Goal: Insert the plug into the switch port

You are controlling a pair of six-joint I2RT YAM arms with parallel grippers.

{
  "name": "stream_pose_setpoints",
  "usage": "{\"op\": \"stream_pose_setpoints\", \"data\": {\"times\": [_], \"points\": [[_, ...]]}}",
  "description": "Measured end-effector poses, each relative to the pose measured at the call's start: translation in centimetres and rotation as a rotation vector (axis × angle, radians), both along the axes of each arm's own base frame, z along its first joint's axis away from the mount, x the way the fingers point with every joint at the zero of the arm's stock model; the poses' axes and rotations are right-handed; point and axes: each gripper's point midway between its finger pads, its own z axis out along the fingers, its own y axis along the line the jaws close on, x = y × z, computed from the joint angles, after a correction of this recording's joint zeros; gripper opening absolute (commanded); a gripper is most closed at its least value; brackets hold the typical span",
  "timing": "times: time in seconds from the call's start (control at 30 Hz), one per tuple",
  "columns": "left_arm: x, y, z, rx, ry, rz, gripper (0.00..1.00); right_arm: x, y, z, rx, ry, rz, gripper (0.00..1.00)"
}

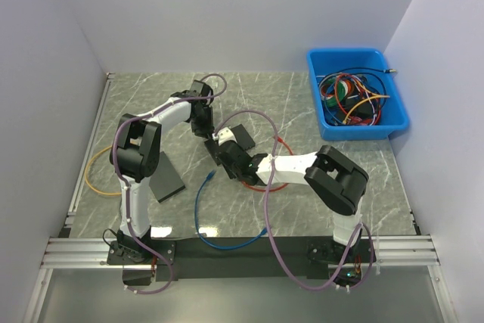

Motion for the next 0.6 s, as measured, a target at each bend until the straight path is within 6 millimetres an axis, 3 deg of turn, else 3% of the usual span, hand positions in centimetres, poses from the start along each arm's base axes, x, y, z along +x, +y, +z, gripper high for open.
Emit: {"op": "stream_pose_setpoints", "data": {"times": [0.6], "points": [[0.4, 0.05, -0.1, 0.008, -0.012, -0.003, 0.3, 0.83, -0.02, 0.73, -0.004, -0.002, 0.007, 0.0]]}}
